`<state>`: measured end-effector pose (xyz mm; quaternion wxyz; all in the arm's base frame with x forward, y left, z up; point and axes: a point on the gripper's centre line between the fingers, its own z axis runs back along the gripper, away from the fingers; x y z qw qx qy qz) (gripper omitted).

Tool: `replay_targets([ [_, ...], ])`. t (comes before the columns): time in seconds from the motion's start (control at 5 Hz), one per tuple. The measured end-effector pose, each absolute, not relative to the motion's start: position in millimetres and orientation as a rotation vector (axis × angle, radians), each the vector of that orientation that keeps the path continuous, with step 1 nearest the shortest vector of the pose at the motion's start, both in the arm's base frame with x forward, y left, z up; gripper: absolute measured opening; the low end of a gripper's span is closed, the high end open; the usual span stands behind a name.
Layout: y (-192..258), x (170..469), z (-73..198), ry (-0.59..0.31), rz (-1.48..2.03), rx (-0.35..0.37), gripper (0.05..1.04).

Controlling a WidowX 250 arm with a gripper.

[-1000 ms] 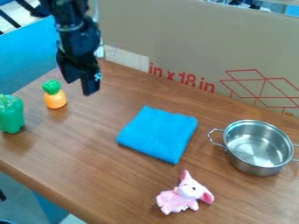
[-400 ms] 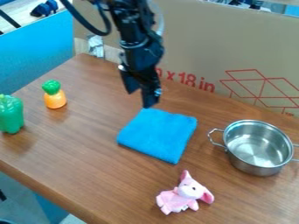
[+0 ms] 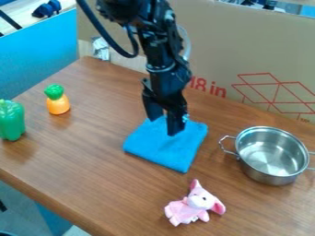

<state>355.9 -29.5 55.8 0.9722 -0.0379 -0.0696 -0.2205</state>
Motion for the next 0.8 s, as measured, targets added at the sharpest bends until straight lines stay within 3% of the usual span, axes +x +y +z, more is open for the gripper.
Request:
replay_targets([
  [0.4,-53,347,39,-0.031,-0.443,-0.103,1.005],
  [0.8,-21,343,12,0.109,-0.357,-0.117,1.005],
])
